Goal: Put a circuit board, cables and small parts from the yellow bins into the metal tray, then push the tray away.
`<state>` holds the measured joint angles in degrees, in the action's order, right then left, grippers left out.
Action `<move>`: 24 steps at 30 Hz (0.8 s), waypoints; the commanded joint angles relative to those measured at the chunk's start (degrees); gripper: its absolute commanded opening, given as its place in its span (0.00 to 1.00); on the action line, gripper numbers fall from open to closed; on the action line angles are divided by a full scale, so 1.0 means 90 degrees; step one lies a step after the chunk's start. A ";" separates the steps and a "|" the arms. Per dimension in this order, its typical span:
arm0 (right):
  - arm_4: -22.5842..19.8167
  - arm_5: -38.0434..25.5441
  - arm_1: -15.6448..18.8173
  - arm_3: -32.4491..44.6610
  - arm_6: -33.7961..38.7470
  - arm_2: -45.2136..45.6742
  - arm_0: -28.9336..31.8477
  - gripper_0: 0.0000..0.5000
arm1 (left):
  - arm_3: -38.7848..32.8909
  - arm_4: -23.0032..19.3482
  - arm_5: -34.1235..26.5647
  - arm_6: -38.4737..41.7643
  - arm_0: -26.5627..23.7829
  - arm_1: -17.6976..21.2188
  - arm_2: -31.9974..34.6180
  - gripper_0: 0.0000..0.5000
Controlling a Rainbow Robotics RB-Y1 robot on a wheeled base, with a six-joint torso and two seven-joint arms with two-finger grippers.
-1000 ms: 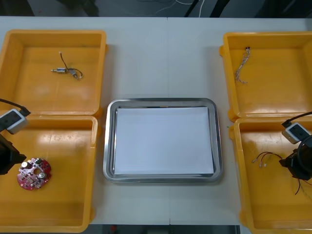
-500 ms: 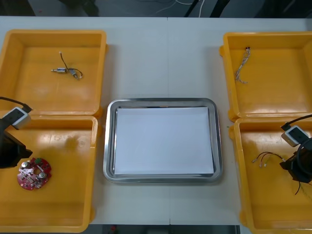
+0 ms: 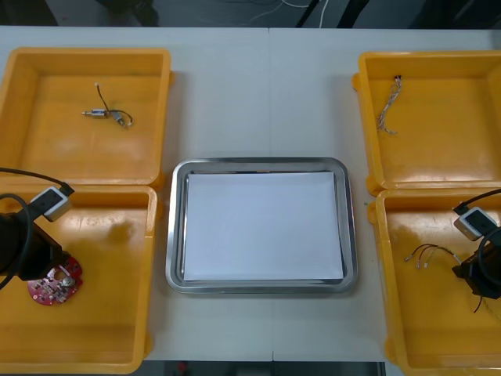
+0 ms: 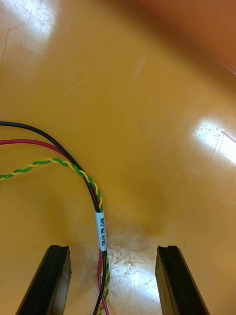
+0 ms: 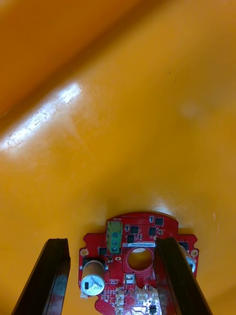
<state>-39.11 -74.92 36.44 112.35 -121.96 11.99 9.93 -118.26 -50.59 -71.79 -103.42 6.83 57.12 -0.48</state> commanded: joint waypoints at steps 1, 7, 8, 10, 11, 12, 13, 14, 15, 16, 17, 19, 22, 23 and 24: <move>0.0010 0.0180 -0.0065 0.0036 -0.0043 -0.0239 -0.0009 1.00 | -0.0024 0.0192 0.0105 -0.0061 -0.0202 -0.0058 -0.0201 1.00; 0.0039 0.0239 -0.0065 0.0036 0.0026 -0.0327 -0.0039 1.00 | 0.0073 0.0338 0.0193 -0.0101 -0.0270 -0.0058 -0.0387 1.00; 0.0039 0.0239 -0.0075 0.0036 0.0036 -0.0327 -0.0039 1.00 | 0.0103 0.0348 0.0222 -0.0101 -0.0280 -0.0058 -0.0416 1.00; 0.0058 0.0239 -0.0075 0.0036 0.0055 -0.0337 -0.0048 1.00 | 0.0230 0.0328 0.0369 -0.0130 -0.0319 -0.0058 -0.0494 1.00; 0.0058 0.0239 -0.0065 0.0026 0.0055 -0.0346 -0.0048 1.00 | 0.0278 0.0328 0.0428 -0.0159 -0.0339 -0.0058 -0.0533 1.00; 0.0058 0.0239 -0.0075 0.0036 0.0055 -0.0346 -0.0048 1.00 | 0.0308 0.0338 0.0457 -0.0179 -0.0358 -0.0058 -0.0562 1.00; 0.0058 0.0239 -0.0065 0.0016 0.0065 -0.0356 -0.0048 1.00 | 0.0337 0.0348 0.0457 -0.0188 -0.0378 -0.0058 -0.0592 1.00; 0.0058 0.0248 -0.0065 0.0016 0.0065 -0.0356 -0.0048 1.00 | 0.0347 0.0338 0.0457 -0.0198 -0.0378 -0.0058 -0.0592 1.00; 0.0068 0.0268 -0.0065 -0.0013 0.0065 -0.0376 -0.0048 1.00 | 0.0357 0.0348 0.0467 -0.0218 -0.0388 -0.0058 -0.0601 1.00; 0.0068 0.0307 -0.0065 -0.0042 0.0065 -0.0395 -0.0048 1.00 | 0.0366 0.0358 0.0476 -0.0227 -0.0388 -0.0058 -0.0631 1.00; 0.0068 0.0366 -0.0065 -0.0091 0.0065 -0.0415 -0.0048 1.00 | 0.0366 0.0377 0.0476 -0.0237 -0.0388 -0.0058 -0.0650 1.00; 0.0068 0.0424 -0.0065 -0.0140 0.0045 -0.0434 -0.0048 1.00 | 0.0396 0.0387 0.0496 -0.0267 -0.0388 -0.0058 -0.0680 1.00; 0.0068 0.0434 -0.0065 -0.0130 0.0065 -0.0434 -0.0048 1.00 | 0.0464 0.0387 0.0545 -0.0325 -0.0388 -0.0058 -0.0719 1.00; 0.0068 0.0424 -0.0075 -0.0140 0.0065 -0.0434 -0.0048 1.00 | 0.0474 0.0387 0.0555 -0.0345 -0.0388 -0.0048 -0.0728 1.00; 0.0068 0.0434 -0.0075 -0.0140 0.0065 -0.0434 -0.0048 1.00 | 0.0493 0.0387 0.0574 -0.0354 -0.0388 -0.0048 -0.0738 1.00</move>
<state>-39.00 -71.55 36.44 111.20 -121.94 9.07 9.86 -114.29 -47.68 -67.55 -103.42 4.74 57.11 -6.02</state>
